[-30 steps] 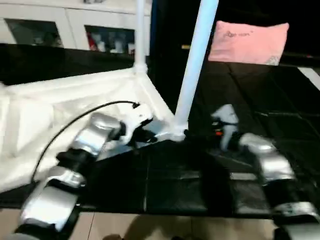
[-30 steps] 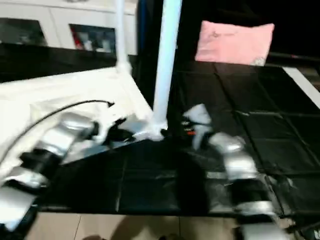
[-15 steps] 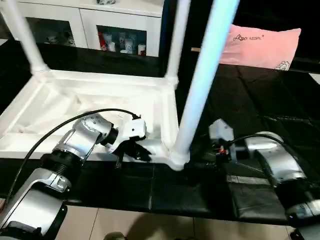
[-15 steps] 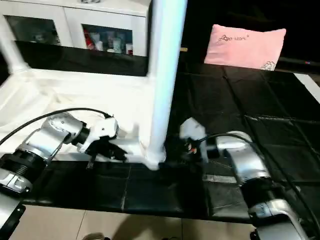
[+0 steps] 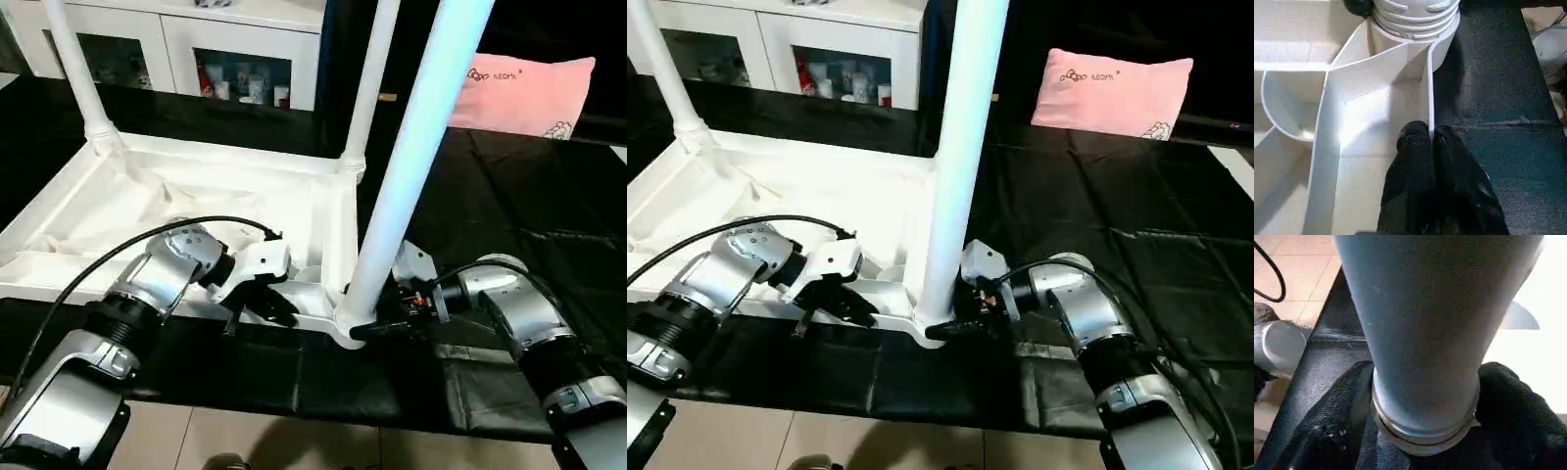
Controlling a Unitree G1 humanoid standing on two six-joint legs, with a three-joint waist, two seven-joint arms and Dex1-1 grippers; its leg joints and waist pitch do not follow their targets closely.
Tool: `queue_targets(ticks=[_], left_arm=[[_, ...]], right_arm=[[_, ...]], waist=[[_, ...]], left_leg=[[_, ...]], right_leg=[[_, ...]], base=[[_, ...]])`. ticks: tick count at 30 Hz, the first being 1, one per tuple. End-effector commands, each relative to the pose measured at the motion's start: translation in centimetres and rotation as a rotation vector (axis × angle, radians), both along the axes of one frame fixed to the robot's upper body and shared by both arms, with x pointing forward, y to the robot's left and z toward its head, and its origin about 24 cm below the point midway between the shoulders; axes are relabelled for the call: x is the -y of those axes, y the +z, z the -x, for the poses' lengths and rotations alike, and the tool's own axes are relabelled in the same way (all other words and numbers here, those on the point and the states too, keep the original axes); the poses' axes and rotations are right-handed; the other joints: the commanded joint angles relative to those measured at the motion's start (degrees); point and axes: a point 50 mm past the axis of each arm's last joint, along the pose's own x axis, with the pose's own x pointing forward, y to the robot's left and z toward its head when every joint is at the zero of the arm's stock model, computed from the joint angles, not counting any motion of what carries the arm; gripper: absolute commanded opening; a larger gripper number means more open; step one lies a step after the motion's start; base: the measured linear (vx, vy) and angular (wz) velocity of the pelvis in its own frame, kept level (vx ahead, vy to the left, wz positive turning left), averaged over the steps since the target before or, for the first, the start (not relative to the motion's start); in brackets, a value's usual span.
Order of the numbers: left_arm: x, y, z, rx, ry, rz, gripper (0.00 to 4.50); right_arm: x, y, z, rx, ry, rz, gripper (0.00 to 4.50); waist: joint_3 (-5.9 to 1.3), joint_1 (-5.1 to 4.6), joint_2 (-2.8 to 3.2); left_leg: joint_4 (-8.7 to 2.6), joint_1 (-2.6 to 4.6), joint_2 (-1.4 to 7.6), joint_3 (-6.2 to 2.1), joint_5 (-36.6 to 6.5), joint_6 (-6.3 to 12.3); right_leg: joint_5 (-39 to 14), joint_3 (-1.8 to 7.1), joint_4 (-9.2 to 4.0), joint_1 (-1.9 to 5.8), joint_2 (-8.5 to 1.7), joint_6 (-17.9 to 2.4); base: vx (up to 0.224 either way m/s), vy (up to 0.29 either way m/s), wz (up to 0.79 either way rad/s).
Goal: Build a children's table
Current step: Rotate leg to tighten
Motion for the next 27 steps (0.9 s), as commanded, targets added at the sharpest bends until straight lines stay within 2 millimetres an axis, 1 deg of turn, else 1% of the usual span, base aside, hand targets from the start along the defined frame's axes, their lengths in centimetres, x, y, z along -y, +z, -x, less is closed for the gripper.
queue_targets(ticks=[1, 2, 4, 6, 8, 10, 11, 12, 15, 16, 17, 18, 19, 20, 21, 22, 23, 24, 25, 26, 27], left_arm=[[1.2, 0.2, 0.6, -0.016, -0.108, 0.001, 0.0], [1.1, 0.2, 0.6, -0.015, -0.107, -0.001, 0.0], [1.1, 0.2, 0.6, -0.015, -0.105, -0.002, 0.0], [1.0, 0.2, 0.6, -0.015, -0.103, -0.003, 0.0], [0.9, 0.0, 0.5, -0.029, -0.087, -0.001, 0.0], [0.9, 0.0, 0.5, -0.029, -0.087, -0.001, 0.0], [0.9, -0.1, 0.5, -0.048, -0.06, 0.015, 0.0], [0.9, -0.2, 0.5, -0.06, -0.04, 0.03, 0.0], [1.2, -0.4, 0.3, -0.08, 0.022, 0.068, 0.0], [1.6, -0.5, -0.1, -0.079, 0.108, 0.101, 0.0], [1.7, -0.5, -0.2, -0.078, 0.12, 0.105, 0.0], [2.0, -0.6, -0.6, -0.07, 0.191, 0.124, 0.0], [2.2, -0.6, -0.8, -0.064, 0.225, 0.132, 0.0], [2.7, -0.6, -1.2, -0.054, 0.303, 0.148, 0.0], [3.0, -0.6, -1.5, -0.052, 0.347, 0.157, 0.0], [3.6, -0.6, -2.1, -0.043, 0.434, 0.172, 0.0], [4.1, -0.6, -2.4, -0.038, 0.48, 0.18, 0.0], [4.1, -0.6, -2.4, -0.038, 0.48, 0.18, 0.0], [4.3, -0.7, -2.5, -0.036, 0.503, 0.184, 0.0], [4.5, -0.7, -2.6, -0.036, 0.518, 0.185, 0.0], [4.5, -0.7, -2.6, -0.036, 0.518, 0.185, 0.0]], right_arm=[[0.1, 0.8, -0.4, 0.026, 0.016, -0.001, 3.03], [0.1, 0.7, -0.4, 0.024, 0.021, -0.002, 2.91], [0.1, 0.7, -0.3, 0.019, 0.03, -0.003, 2.81], [0.1, 0.6, -0.2, 0.016, 0.035, -0.003, 2.79], [0.1, 0.4, 0.0, 0.0, 0.042, -0.008, 2.75], [0.1, 0.4, 0.0, 0.0, 0.042, -0.008, 2.74], [0.1, 0.3, 0.0, -0.022, 0.03, -0.027, 2.74], [0.0, 0.2, 0.1, -0.037, 0.016, -0.043, 2.74], [-0.2, 0.0, 0.3, -0.066, -0.03, -0.089, 2.72], [-0.6, -0.5, 0.1, -0.078, -0.129, -0.104, 2.72], [-0.7, -0.6, 0.0, -0.078, -0.145, -0.104, 2.72], [-1.1, -1.0, -0.3, -0.075, -0.242, -0.098, 2.72], [-1.4, -1.2, -0.5, -0.072, -0.295, -0.096, 2.72], [-2.3, -1.5, -1.2, -0.077, -0.431, -0.114, 2.72], [-2.7, -1.6, -1.4, -0.083, -0.483, -0.125, 2.72], [-3.6, -1.8, -1.8, -0.104, -0.582, -0.146, 2.72], [-4.3, -2.0, -2.1, -0.122, -0.645, -0.155, 2.72], [-4.3, -2.0, -2.1, -0.122, -0.645, -0.155, 2.72], [-4.7, -2.1, -2.3, -0.135, -0.683, -0.159, 2.72], [-5.0, -2.2, -2.4, -0.145, -0.709, -0.16, 2.72], [-5.0, -2.2, -2.4, -0.145, -0.709, -0.16, 2.72]], waist=[[-3.96, -0.39, 0.08], [-3.96, -0.37, 0.08], [-3.96, -0.35, 0.11], [-3.98, -0.33, 0.11], [-4.01, -0.28, 0.25], [-4.0, -0.3, 0.21], [-4.01, -0.32, 0.2], [-3.96, -0.32, 0.41], [-4.0, -0.22, 0.34], [-4.03, -0.21, 0.26], [-3.94, -0.27, 0.41], [-3.89, -0.41, 0.38], [-3.77, -0.63, 0.36], [-3.65, -0.85, 0.28], [-3.62, -1.06, 0.28], [-3.44, -1.72, 0.15], [-3.62, -2.19, 0.14], [-3.67, -2.3, 0.1], [-3.78, -2.52, 0.07], [-3.8, -2.86, 0.12], [-3.87, -2.94, 0.12]], left_leg=[[-3.76, 0.11, 1.33, 0.28, -9.8, 2.34], [-3.75, 0.13, 1.32, 0.3, -9.6, 2.39], [-3.75, 0.1, 1.32, 0.3, -9.5, 2.41], [-3.75, 0.14, 1.33, 0.32, -9.6, 2.41], [-3.71, 0.14, 1.3, 0.32, -9.6, 2.45], [-3.72, 0.14, 1.31, 0.32, -9.7, 2.42], [-3.73, 0.14, 1.32, 0.31, -9.6, 2.37], [-3.75, 0.19, 1.29, 0.35, -9.7, 2.3], [-3.71, 0.16, 1.29, 0.37, -9.6, 2.37], [-3.71, 0.14, 1.25, 0.34, -9.6, 2.29], [-3.77, 0.17, 1.3, 0.36, -9.6, 2.19], [-3.84, 0.21, 1.16, 0.19, -10.4, 1.55], [-3.92, 0.18, 1.08, 0.18, -10.7, 1.0], [-4.01, 0.37, 0.97, -0.01, -12.6, 0.39], [-4.06, 0.34, 0.95, -0.07, -13.0, 0.03], [-4.17, 0.05, 0.69, -0.17, -13.6, -0.71], [-4.08, 0.1, 0.62, -0.37, -13.4, -1.33], [-4.09, 0.03, 0.57, -0.44, -13.0, -1.28], [-3.97, 0.04, 0.46, -0.37, -12.5, -0.61], [-3.94, -0.04, 0.56, -0.32, -12.0, 0.09], [-3.87, -0.05, 0.55, -0.21, -11.6, 0.41]], right_leg=[[-15.8, 2.63, -3.96, 3.44, -4.14, -10.4], [-15.4, 2.64, -3.92, 3.44, -4.11, -10.5], [-15.1, 2.63, -3.9, 3.46, -4.1, -10.6], [-14.9, 2.62, -3.88, 3.45, -4.08, -10.7], [-14.7, 2.64, -3.87, 3.48, -4.1, -10.8], [-14.9, 2.61, -3.89, 3.5, -4.09, -10.8], [-14.7, 2.62, -3.86, 3.5, -4.08, -10.9], [-14.6, 2.63, -3.83, 3.5, -4.0, -11.0], [-14.5, 2.63, -3.88, 3.59, -3.97, -11.2], [-14.6, 2.6, -3.86, 3.63, -3.98, -11.0], [-14.6, 2.65, -3.87, 3.41, -3.98, -11.1], [-16.5, 2.54, -4.11, 3.48, -4.09, -10.6], [-17.4, 2.58, -4.22, 3.45, -4.02, -10.3], [-22.0, 2.33, -4.76, 3.32, -4.17, -9.0], [-23.3, 2.38, -4.78, 3.34, -4.2, -8.4], [-26.6, 2.18, -5.06, 3.35, -4.08, -7.0], [-28.7, 2.09, -5.31, 3.37, -4.3, -5.9], [-29.2, 2.06, -5.51, 3.45, -4.41, -5.4], [-28.6, 2.16, -5.71, 3.39, -4.36, -5.2], [-26.3, 2.3, -5.5, 3.36, -4.25, -6.0], [-25.0, 2.36, -5.42, 3.35, -4.18, -6.4]], base=[[0.0, 0.0, 0.0], [0.0, 0.0, 0.0], [0.0, 0.0, 0.0], [0.0, 0.0, 0.0], [0.0, 0.0, 0.0], [0.0, 0.0, 0.0], [0.0, 0.0, 0.0], [0.0, 0.0, 0.0], [0.0, 0.0, 0.0], [0.0, 0.0, 0.0], [0.0, 0.0, 0.0], [0.0, 0.0, 0.0], [0.0, 0.0, 0.0], [0.0, 0.0, 0.0], [0.0, 0.0, 0.0], [0.0, 0.0, 0.0], [0.0, 0.0, 0.0], [0.0, 0.0, 0.0], [0.0, 0.0, 0.0], [0.0, 0.0, 0.0], [0.0, 0.0, 0.0]])
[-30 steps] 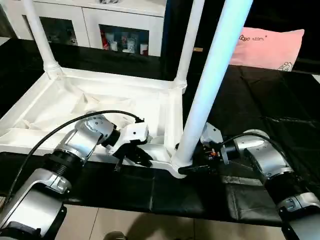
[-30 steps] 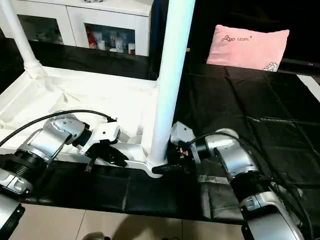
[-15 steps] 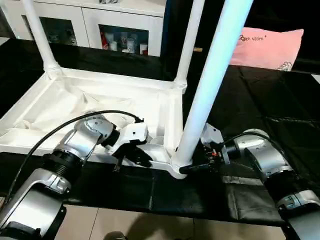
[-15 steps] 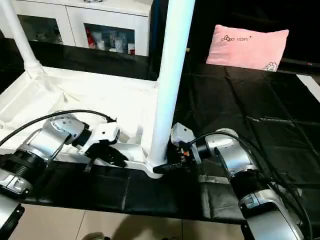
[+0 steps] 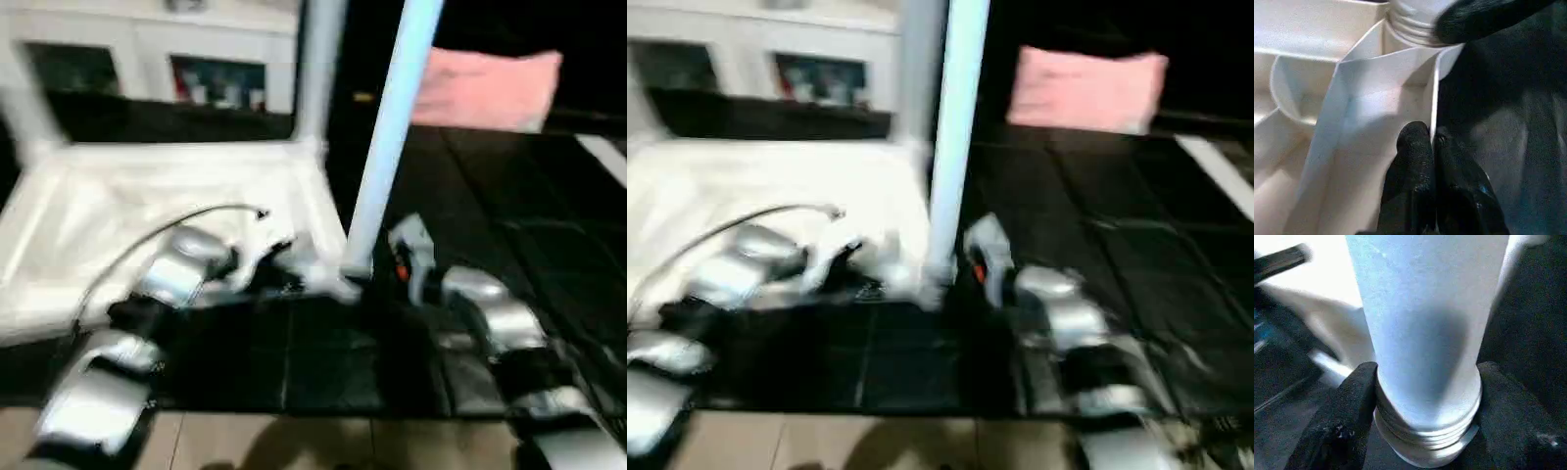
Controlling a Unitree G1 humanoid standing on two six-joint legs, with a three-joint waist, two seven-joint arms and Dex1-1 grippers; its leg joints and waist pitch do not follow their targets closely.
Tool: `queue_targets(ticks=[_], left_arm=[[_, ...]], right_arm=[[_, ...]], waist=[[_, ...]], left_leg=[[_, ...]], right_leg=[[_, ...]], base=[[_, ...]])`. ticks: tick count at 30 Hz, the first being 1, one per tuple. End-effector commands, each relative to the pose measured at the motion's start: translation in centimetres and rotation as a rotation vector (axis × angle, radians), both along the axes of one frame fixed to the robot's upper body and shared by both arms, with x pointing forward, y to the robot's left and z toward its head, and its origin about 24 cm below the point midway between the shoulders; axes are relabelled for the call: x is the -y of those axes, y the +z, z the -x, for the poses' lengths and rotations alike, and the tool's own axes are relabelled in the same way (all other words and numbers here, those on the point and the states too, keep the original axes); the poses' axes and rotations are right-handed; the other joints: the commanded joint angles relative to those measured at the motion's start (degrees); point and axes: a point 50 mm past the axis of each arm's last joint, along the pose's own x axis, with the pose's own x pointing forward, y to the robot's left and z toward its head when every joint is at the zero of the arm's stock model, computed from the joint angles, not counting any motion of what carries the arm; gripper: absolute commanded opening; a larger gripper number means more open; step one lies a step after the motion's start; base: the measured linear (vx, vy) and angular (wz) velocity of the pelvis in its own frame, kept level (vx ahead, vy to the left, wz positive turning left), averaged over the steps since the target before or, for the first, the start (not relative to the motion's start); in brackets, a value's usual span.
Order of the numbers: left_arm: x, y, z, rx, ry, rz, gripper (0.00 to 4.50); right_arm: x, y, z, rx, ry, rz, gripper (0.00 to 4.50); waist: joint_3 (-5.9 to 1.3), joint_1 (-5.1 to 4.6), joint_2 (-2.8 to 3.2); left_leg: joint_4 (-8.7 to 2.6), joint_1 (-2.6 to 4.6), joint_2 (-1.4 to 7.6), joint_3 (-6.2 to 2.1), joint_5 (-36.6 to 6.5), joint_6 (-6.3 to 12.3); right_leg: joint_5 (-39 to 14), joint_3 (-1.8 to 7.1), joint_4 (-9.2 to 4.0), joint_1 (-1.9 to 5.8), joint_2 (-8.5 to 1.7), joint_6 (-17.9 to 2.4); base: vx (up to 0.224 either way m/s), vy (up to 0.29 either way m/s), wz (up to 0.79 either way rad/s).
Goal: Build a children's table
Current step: Rotate leg to tighten
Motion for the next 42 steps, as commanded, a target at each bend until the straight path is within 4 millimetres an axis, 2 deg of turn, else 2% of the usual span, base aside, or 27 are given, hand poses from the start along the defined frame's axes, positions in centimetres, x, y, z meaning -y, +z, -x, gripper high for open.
queue_targets(ticks=[1, 4, 5, 6, 7, 8, 10, 12, 13, 15, 17, 20, 22, 23, 25, 26, 27, 29, 34, 37, 40, 42], left_arm=[[2.3, 0.8, -0.5, 0.025, 0.025, 0.068, 0.0], [4.5, 1.8, -2.0, 0.103, 0.213, 0.115, 0.0], [4.9, 2.1, -2.2, 0.114, 0.242, 0.128, 0.0], [5.4, 2.3, -2.2, 0.12, 0.244, 0.133, 0.0], [5.7, 2.4, -2.2, 0.123, 0.244, 0.135, 0.0], [5.8, 2.4, -2.2, 0.127, 0.242, 0.13, 0.0], [5.9, 2.4, -2.2, 0.132, 0.237, 0.121, 0.0], [6.0, 2.4, -2.1, 0.135, 0.226, 0.108, 0.0], [5.6, 2.2, -2.0, 0.134, 0.211, 0.09, 0.0], [4.9, 1.8, -1.8, 0.127, 0.193, 0.061, 0.0], [4.2, 1.4, -1.7, 0.124, 0.181, 0.037, 0.0], [2.8, 0.9, -1.7, 0.115, 0.176, -0.007, 0.0], [2.4, 0.8, -1.7, 0.113, 0.171, -0.017, 0.0], [1.9, 0.6, -1.6, 0.108, 0.149, -0.03, 0.0], [1.5, 0.6, -1.5, 0.106, 0.135, -0.035, 0.0], [1.1, 0.6, -1.4, 0.111, 0.1, -0.044, 0.0], [1.1, 0.6, -1.4, 0.111, 0.1, -0.044, 0.0], [0.0, 0.3, -1.0, 0.098, 0.041, -0.068, 0.0], [-0.5, 0.3, -0.7, 0.094, -0.004, -0.078, 0.0], [-1.6, 0.1, 0.2, 0.072, -0.156, -0.088, 0.0], [-2.0, 0.3, 0.9, 0.062, -0.278, -0.08, 0.0], [-2.0, 0.6, 1.4, 0.052, -0.351, -0.067, 0.0]], right_arm=[[-4.0, -0.6, 0.3, -0.065, 0.033, -0.054, 2.72], [-6.7, -0.8, -0.6, -0.101, -0.155, -0.059, 2.72], [-7.1, -0.7, -0.7, -0.106, -0.19, -0.057, 2.72], [-7.5, -0.5, -0.9, -0.097, -0.203, -0.062, 2.72], [-7.7, -0.4, -0.9, -0.09, -0.207, -0.067, 2.72], [-7.8, -0.2, -0.9, -0.083, -0.215, -0.072, 3.07], [-7.9, -0.1, -1.0, -0.078, -0.22, -0.074, 3.42], [-7.8, 0.0, -1.0, -0.069, -0.227, -0.066, 3.48], [-7.5, 0.0, -1.0, -0.059, -0.229, -0.062, 3.78], [-6.7, 0.0, -1.1, -0.035, -0.236, -0.054, 3.91], [-5.9, 0.0, -1.1, -0.015, -0.239, -0.049, 4.1], [-4.1, 0.3, -1.2, 0.059, -0.224, -0.029, 4.37], [-3.7, 0.3, -1.1, 0.076, -0.213, -0.026, 4.44], [-2.8, 0.6, -0.9, 0.105, -0.179, -0.031, 4.44], [-2.1, 0.8, -0.8, 0.121, -0.159, -0.034, 4.44], [-1.3, 1.0, -0.6, 0.14, -0.121, -0.032, 4.44], [-1.3, 1.0, -0.6, 0.14, -0.121, -0.032, 4.44], [0.7, 1.5, 0.1, 0.184, 0.001, 0.009, 4.44], [1.7, 1.8, 0.6, 0.204, 0.078, 0.04, 4.44], [3.4, 2.6, 1.5, 0.222, 0.249, 0.089, 4.44], [3.7, 3.0, 2.0, 0.213, 0.367, 0.104, 4.44], [3.6, 3.1, 2.3, 0.203, 0.442, 0.113, 4.44]], waist=[[-3.85, 0.41, 0.19], [-3.78, 0.22, 0.4], [-3.86, 0.35, 0.47], [-3.89, 0.47, 0.41], [-4.05, 0.57, 0.37], [-4.16, 0.72, 0.52], [-4.28, 0.68, 0.4], [-4.23, 0.61, 0.36], [-4.13, 0.56, 0.47], [-4.08, 0.39, 0.43], [-3.97, 0.27, 0.49], [-4.03, 0.35, 0.55], [-3.97, 0.31, 0.57], [-3.99, 0.28, 0.48], [-3.93, 0.45, 0.41], [-3.93, 0.6, 0.53], [-3.85, 0.67, 0.47], [-3.81, 0.9, 0.43], [-3.66, 1.15, 0.48], [-3.76, 1.53, 0.4], [-3.78, 1.85, 0.42], [-3.62, 1.95, 0.34]], left_leg=[[-3.88, -0.26, 0.55, 0.06, -10.9, 1.07], [-3.92, 0.02, 0.55, 0.06, -11.4, 0.22], [-3.89, 0.19, 0.59, 0.05, -11.4, -0.09], [-4.01, 0.02, 0.67, -0.02, -11.1, -0.09], [-3.98, -0.1, 0.62, 0.07, -10.3, 0.3], [-3.97, -0.02, 0.71, 0.09, -9.6, 0.51], [-3.88, -0.28, 0.64, 0.17, -7.5, 1.52], [-3.85, -0.44, 0.52, 0.24, -7.1, 2.42], [-3.94, -0.56, 0.48, 0.2, -7.4, 2.48], [-4.02, -0.47, 0.58, 0.14, -8.4, 2.18], [-3.99, -0.44, 0.56, 0.23, -8.9, 2.17], [-4.03, -0.36, 0.69, 0.18, -8.6, 2.21], [-4.02, -0.33, 0.76, 0.23, -8.7, 2.46], [-4.0, -0.31, 0.75, 0.25, -9.0, 2.46], [-3.93, -0.28, 0.7, 0.33, -9.2, 2.71], [-4.0, -0.31, 0.74, 0.25, -9.1, 2.83], [-4.02, -0.3, 0.79, 0.26, -9.4, 2.96], [-4.02, -0.26, 0.88, 0.26, -9.8, 3.07], [-4.06, -0.16, 0.83, 0.24, -11.5, 2.71], [-4.07, -0.13, 0.99, 0.11, -11.5, 3.14], [-4.03, -0.09, 1.0, 0.25, -10.8, 3.33], [-4.15, -0.1, 1.09, 0.2, -11.5, 3.3]], right_leg=[[-22.0, 2.42, -5.12, 3.02, -4.06, -7.8], [-22.2, 2.38, -5.15, 2.74, -4.0, -8.6], [-21.9, 2.45, -5.1, 2.69, -4.1, -8.7], [-20.5, 2.43, -4.88, 2.89, -4.04, -8.7], [-17.5, 2.46, -4.63, 3.08, -3.9, -9.0], [-15.3, 2.55, -4.39, 3.1, -3.94, -9.4], [-9.9, 2.63, -3.83, 3.4, -3.86, -10.7], [-8.4, 2.61, -3.78, 3.68, -3.94, -11.4], [-9.8, 2.57, -3.97, 3.81, -4.05, -11.1], [-12.9, 2.53, -4.31, 3.73, -4.15, -10.3], [-13.7, 2.66, -4.49, 3.57, -4.08, -10.0], [-12.6, 2.63, -4.35, 3.57, -4.04, -10.3], [-11.7, 2.69, -4.28, 3.5, -4.0, -10.9], [-11.8, 2.71, -4.24, 3.52, -4.03, -11.1], [-12.3, 2.74, -4.31, 3.56, -3.99, -11.0], [-12.4, 2.71, -4.36, 3.62, -4.03, -10.9], [-12.7, 2.71, -4.51, 3.61, -4.04, -10.8], [-13.0, 2.72, -4.44, 3.6, -4.0, -10.6], [-17.3, 2.65, -4.92, 3.41, -4.08, -9.7], [-17.4, 2.68, -4.94, 3.47, -4.11, -9.3], [-14.9, 2.72, -4.58, 3.36, -3.98, -10.3], [-16.7, 2.68, -4.69, 3.3, -4.13, -10.1]], base=[[0.0, 0.0, 0.0], [0.0, 0.0, 0.0], [0.0, 0.0, 0.0], [0.0, 0.0, 0.0], [0.0, 0.0, 0.0], [0.0, 0.0, 0.0], [0.0, 0.0, 0.0], [0.0, 0.0, 0.0], [0.0, 0.0, 0.0], [0.0, 0.0, 0.0], [0.0, 0.0, 0.0], [0.0, 0.0, 0.0], [0.0, 0.0, 0.0], [0.0, 0.0, 0.0], [0.0, 0.0, 0.0], [0.0, 0.0, 0.0], [0.0, 0.0, 0.0], [0.0, 0.0, 0.0], [0.0, 0.0, 0.0], [0.0, 0.0, 0.0], [0.0, 0.0, 0.0], [0.0, 0.0, 0.0]])
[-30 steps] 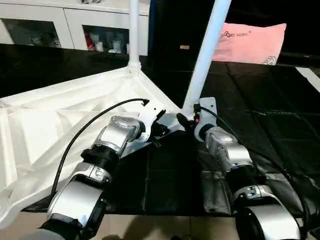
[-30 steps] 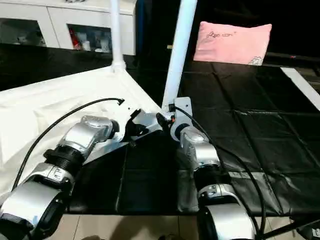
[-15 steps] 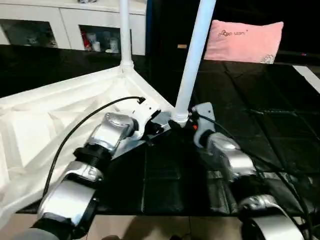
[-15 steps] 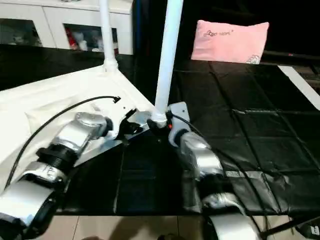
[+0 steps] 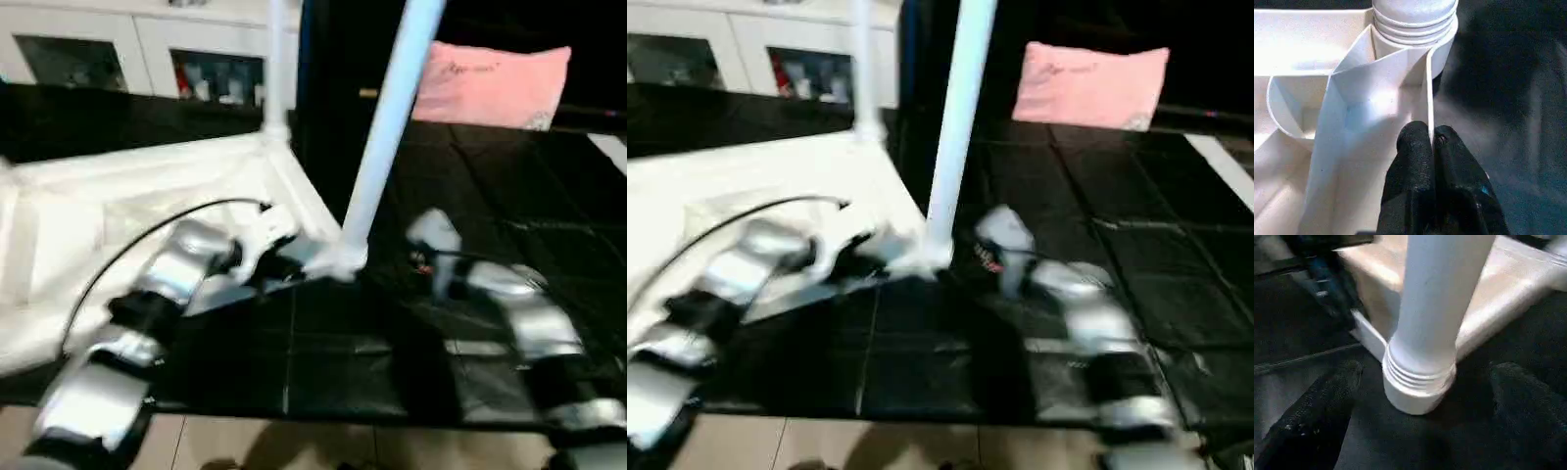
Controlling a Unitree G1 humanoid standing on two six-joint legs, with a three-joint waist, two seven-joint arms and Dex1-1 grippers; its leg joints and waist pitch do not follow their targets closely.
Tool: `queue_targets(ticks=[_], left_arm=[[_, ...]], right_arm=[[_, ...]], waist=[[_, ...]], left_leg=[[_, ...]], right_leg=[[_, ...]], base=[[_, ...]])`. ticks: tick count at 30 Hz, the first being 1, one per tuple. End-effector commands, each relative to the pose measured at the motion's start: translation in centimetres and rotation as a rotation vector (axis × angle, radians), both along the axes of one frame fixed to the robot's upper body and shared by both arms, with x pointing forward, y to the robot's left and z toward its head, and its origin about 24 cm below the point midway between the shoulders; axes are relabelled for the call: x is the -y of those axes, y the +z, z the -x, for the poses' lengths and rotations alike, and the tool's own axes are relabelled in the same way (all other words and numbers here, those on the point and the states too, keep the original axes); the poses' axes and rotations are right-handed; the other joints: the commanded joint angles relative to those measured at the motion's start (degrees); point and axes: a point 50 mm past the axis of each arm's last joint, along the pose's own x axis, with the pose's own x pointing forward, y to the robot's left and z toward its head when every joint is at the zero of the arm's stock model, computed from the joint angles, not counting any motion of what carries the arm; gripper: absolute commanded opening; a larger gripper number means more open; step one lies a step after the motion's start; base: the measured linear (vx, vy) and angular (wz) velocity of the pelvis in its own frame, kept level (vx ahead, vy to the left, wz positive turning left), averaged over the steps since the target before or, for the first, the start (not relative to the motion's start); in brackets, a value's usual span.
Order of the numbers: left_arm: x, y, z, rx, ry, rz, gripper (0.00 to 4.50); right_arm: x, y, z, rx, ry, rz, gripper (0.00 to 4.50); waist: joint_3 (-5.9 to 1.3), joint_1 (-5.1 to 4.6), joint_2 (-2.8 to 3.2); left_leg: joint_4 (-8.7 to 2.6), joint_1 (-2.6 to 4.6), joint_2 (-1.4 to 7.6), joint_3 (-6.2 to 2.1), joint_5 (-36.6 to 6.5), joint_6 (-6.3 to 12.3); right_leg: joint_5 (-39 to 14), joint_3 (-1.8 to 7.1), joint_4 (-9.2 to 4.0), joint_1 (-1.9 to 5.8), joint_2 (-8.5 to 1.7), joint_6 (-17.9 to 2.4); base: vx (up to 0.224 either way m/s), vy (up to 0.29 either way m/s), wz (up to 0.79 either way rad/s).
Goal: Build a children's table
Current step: Rotate leg to tighten
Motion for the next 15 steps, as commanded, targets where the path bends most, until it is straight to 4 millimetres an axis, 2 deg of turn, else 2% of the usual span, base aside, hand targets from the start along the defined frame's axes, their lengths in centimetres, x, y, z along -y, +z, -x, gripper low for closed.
queue_targets(ticks=[1, 3, 6, 10, 13, 15], left_arm=[[1.2, -0.1, 1.1, -0.045, -0.164, 0.0, 0.0], [1.1, 0.1, 1.4, -0.061, -0.231, -0.019, 0.0], [0.9, 0.2, 1.7, -0.063, -0.286, -0.043, 0.0], [0.8, 0.4, 1.9, -0.073, -0.351, -0.057, 0.0], [0.9, 0.6, 2.0, -0.076, -0.37, -0.056, 0.0], [0.9, 0.6, 2.1, -0.077, -0.376, -0.056, 0.0]], right_arm=[[-0.5, 0.4, 0.4, -0.003, 0.11, 0.018, 4.44], [-0.8, 0.4, 0.6, -0.02, 0.19, 0.045, 4.44], [-1.1, 0.4, 0.6, -0.025, 0.255, 0.058, 4.44], [-1.6, 0.4, 0.7, -0.052, 0.343, 0.064, 4.44], [-2.0, 0.3, 0.6, -0.057, 0.358, 0.073, 4.08], [-2.1, 0.3, 0.6, -0.059, 0.371, 0.072, 4.03]], waist=[[-3.72, 0.0, 0.33], [-3.66, 0.25, 0.52], [-3.74, 0.49, 0.55], [-3.72, 0.92, 0.47], [-3.88, 1.08, 0.5], [-3.87, 1.17, 0.41]], left_leg=[[-3.75, 0.11, 1.21, 0.14, -11.5, 3.01], [-3.81, 0.32, 1.39, 0.19, -12.1, 2.75], [-3.81, 0.3, 1.44, 0.2, -12.2, 2.44], [-3.78, 0.2, 1.39, 0.21, -12.2, 2.11], [-3.71, 0.26, 1.44, 0.25, -11.2, 1.92], [-3.68, 0.2, 1.39, 0.28, -11.0, 1.81]], right_leg=[[-17.3, 2.72, -4.66, 3.55, -4.31, -10.0], [-16.4, 2.69, -4.5, 3.27, -4.15, -10.7], [-15.6, 2.64, -4.21, 3.31, -4.17, -11.3], [-16.6, 2.7, -4.26, 3.48, -4.34, -10.8], [-15.3, 2.7, -4.05, 3.43, -4.34, -11.0], [-14.5, 2.68, -3.93, 3.47, -4.26, -11.2]], base=[[0.0, 0.0, 0.0], [0.0, 0.0, 0.0], [0.0, 0.0, 0.0], [0.0, 0.0, 0.0], [0.0, 0.0, 0.0], [0.0, 0.0, 0.0]])
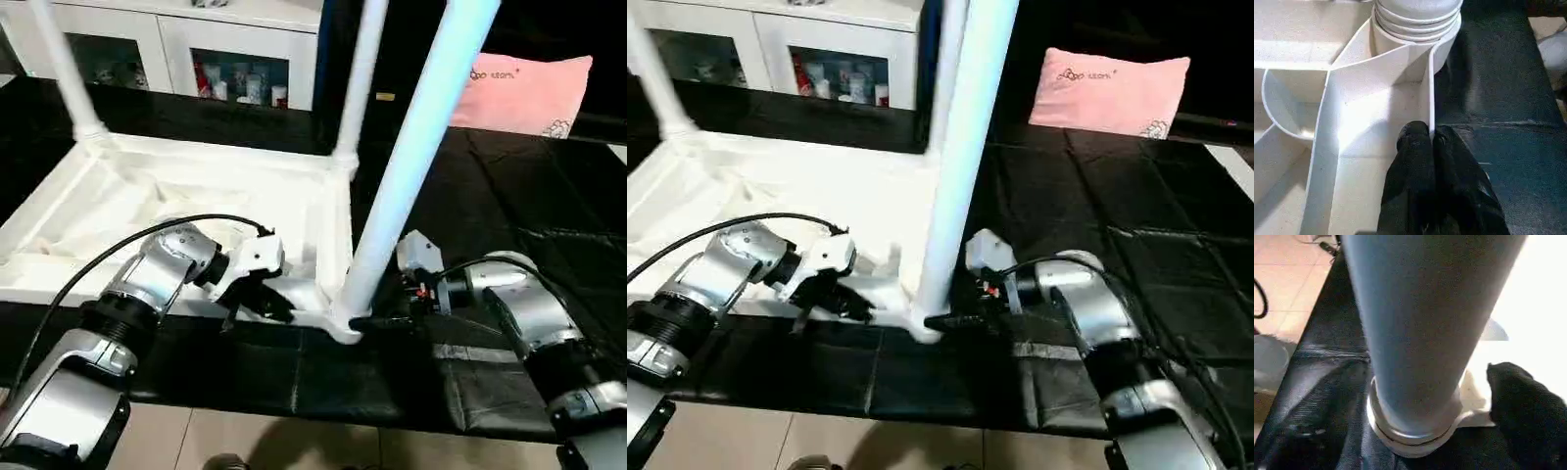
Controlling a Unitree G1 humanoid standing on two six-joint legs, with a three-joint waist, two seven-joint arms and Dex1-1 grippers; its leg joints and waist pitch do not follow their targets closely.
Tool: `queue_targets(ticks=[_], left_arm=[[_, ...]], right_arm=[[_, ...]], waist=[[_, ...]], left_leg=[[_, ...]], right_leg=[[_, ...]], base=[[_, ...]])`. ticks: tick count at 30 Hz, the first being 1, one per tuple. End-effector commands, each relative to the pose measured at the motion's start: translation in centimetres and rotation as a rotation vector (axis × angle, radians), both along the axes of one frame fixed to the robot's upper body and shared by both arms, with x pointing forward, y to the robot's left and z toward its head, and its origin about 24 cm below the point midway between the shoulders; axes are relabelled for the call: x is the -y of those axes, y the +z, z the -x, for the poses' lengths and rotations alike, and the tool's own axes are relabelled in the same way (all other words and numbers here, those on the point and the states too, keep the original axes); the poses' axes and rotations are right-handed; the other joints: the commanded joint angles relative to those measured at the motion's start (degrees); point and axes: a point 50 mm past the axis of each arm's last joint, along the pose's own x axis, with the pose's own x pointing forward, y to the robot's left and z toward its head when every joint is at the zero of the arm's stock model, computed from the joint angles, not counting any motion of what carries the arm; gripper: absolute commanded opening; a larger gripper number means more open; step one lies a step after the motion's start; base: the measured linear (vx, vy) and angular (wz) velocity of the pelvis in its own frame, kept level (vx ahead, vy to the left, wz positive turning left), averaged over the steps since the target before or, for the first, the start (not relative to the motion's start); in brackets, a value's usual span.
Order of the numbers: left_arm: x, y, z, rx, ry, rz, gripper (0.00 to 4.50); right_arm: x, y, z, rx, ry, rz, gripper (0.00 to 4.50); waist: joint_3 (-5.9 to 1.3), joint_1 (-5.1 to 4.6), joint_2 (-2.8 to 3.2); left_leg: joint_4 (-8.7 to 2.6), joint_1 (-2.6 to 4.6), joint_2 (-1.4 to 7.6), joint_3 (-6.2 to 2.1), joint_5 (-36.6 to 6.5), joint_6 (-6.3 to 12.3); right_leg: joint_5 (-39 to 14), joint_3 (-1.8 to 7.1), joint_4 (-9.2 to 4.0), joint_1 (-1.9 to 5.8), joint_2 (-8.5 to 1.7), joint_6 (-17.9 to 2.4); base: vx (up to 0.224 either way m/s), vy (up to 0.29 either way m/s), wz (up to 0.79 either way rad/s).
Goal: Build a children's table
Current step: Rotate leg to tighten
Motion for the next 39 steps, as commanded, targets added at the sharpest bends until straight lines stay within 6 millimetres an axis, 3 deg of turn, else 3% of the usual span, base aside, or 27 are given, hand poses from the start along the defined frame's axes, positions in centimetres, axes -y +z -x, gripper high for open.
queue_targets(ticks=[1, 11, 21, 27, 39], left_arm=[[1.1, 0.1, 0.5, -0.007, -0.096, -0.013, 0.0], [1.0, 0.0, 0.6, -0.01, -0.1, -0.012, 0.0], [0.9, -0.2, 0.7, -0.012, -0.091, -0.015, 0.0], [0.9, -0.3, 0.7, -0.005, -0.059, 0.003, 0.0], [1.1, -0.6, 0.1, 0.009, 0.037, 0.02, 0.0]], right_arm=[[0.1, 0.2, 0.0, -0.005, 0.035, 0.012, 3.82], [0.3, 0.0, 0.2, -0.03, 0.072, 0.015, 3.17], [0.3, -0.5, 0.6, -0.05, 0.088, 0.017, 2.23], [0.2, -0.6, 0.9, -0.057, 0.098, 0.016, 2.06], [-0.4, -0.9, 0.9, -0.064, 0.031, -0.028, 2.02]], waist=[[-3.88, -0.34, 0.36], [-3.95, -0.27, 0.39], [-3.91, -0.29, 0.17], [-3.92, -0.29, 0.62], [-3.84, -0.28, 0.56]], left_leg=[[-3.85, 0.24, 1.4, 0.24, -10.9, 1.83], [-3.77, 0.19, 1.36, 0.25, -10.3, 2.02], [-3.78, 0.25, 1.39, 0.23, -10.8, 1.99], [-3.8, 0.31, 1.38, 0.19, -11.0, 1.84], [-3.87, 0.36, 1.36, 0.17, -11.7, 1.71]], right_leg=[[-14.4, 2.7, -3.93, 3.48, -4.1, -11.2], [-14.6, 2.65, -3.95, 3.5, -4.05, -10.9], [-16.6, 2.64, -4.15, 3.41, -4.11, -10.2], [-16.2, 2.64, -4.11, 3.42, -4.07, -10.4], [-16.5, 2.61, -4.25, 3.45, -3.98, -10.4]], base=[[0.0, 0.0, 0.0], [0.0, 0.0, 0.0], [0.0, 0.0, 0.0], [0.0, 0.0, 0.0], [0.0, 0.0, 0.0]])
